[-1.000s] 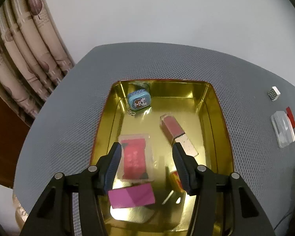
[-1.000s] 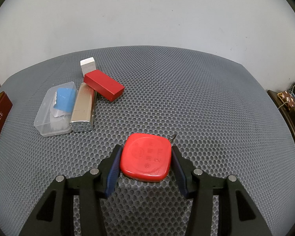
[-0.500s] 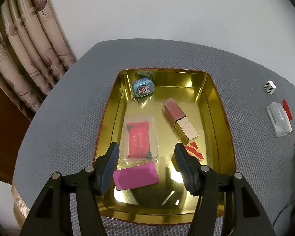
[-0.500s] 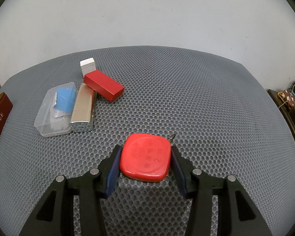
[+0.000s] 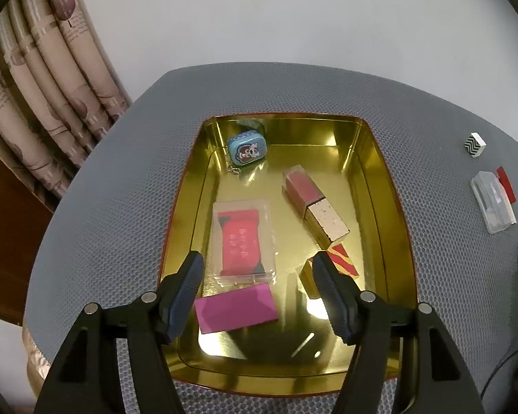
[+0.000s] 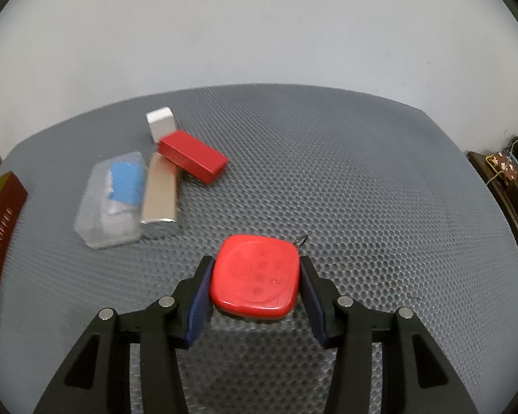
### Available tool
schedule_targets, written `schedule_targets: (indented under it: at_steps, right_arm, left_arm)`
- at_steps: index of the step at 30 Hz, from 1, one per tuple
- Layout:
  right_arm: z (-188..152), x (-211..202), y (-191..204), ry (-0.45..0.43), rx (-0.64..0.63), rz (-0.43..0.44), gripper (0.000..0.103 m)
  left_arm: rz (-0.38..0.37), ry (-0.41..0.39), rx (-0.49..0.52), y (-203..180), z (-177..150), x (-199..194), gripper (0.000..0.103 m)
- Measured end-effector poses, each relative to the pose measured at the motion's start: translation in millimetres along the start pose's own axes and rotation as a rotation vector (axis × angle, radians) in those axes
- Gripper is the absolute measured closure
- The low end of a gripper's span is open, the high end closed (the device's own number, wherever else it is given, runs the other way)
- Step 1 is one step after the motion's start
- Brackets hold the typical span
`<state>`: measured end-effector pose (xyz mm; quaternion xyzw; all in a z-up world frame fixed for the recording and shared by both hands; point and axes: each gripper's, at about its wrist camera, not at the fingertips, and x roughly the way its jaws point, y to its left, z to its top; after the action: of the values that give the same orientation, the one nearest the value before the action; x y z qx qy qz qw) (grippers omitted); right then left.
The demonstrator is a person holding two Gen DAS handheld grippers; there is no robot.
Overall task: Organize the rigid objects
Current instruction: 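Carry the red rounded case into the tin and open the right tool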
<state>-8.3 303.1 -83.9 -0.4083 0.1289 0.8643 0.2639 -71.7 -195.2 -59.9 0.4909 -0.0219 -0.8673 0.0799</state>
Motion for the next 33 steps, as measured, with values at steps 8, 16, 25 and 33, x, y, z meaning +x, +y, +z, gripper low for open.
schedule_targets:
  at_steps: [8, 16, 25, 33]
  right_arm:
    - [5, -28, 20, -0.041, -0.028, 0.083, 0.054]
    - [6, -59, 60, -0.066, -0.128, 0.19, 0.054]
    - [10, -80, 154, -0.065, -0.279, 0.319, 0.054]
    - [4, -95, 227, -0.075, -0.392, 0.416, 0.054]
  left_arm:
    - [-0.006, -0.005, -0.007, -1, 0, -2, 0.036]
    - [-0.012, -0.001, -0.013, 1, 2, -2, 0.036]
    - [-0.006, -0.018, -0.079, 17, 7, -8, 0.033]
    - [0.024, -0.038, -0.138, 36, 10, -11, 0.031]
